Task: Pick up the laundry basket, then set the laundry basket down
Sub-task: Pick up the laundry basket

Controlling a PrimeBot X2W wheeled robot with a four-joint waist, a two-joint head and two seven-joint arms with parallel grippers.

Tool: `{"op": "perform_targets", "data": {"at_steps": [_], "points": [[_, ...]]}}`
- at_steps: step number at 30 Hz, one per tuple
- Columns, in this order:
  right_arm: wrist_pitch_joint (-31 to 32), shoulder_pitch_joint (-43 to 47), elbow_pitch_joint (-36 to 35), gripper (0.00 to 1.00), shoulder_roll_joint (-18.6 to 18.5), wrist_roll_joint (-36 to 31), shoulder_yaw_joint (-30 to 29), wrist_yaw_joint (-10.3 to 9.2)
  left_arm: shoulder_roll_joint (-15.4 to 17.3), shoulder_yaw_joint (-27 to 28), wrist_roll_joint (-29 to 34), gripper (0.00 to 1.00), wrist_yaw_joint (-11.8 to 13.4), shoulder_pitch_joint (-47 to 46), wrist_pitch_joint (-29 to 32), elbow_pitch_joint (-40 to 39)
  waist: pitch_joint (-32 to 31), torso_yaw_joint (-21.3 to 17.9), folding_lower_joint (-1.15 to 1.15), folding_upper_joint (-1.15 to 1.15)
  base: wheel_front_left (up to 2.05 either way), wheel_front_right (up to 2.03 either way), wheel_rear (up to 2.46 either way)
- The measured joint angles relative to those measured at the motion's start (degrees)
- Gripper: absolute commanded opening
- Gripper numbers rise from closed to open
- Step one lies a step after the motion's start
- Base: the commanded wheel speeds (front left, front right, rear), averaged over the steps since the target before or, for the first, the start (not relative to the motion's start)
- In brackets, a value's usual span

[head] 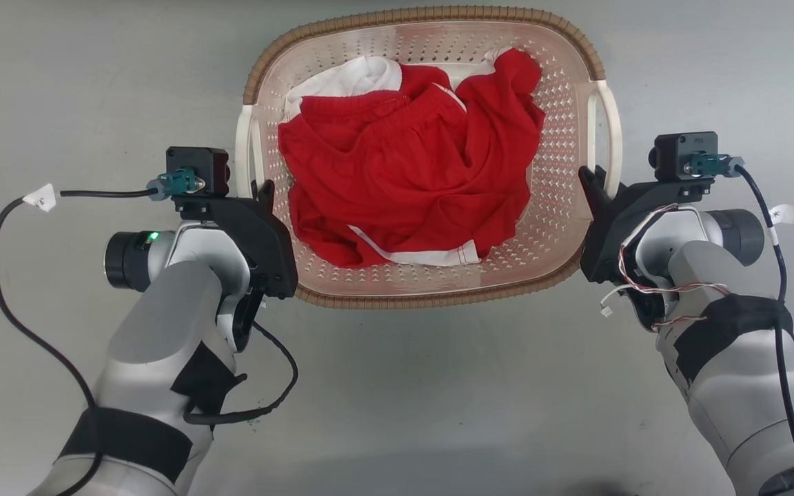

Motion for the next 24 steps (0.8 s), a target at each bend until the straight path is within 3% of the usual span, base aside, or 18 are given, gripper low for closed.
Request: {"op": "perform_targets", "data": {"at_steps": [24], "points": [[-1.3,-0.2,6.3,0.0,1.0,0.8,1.3,0.6,0.0,-5.1,-5.0,0.0,1.0,1.3,-1.0,2.9,-4.2,0.1,0.01,0.0,0.0,0.0,0.0]]}}
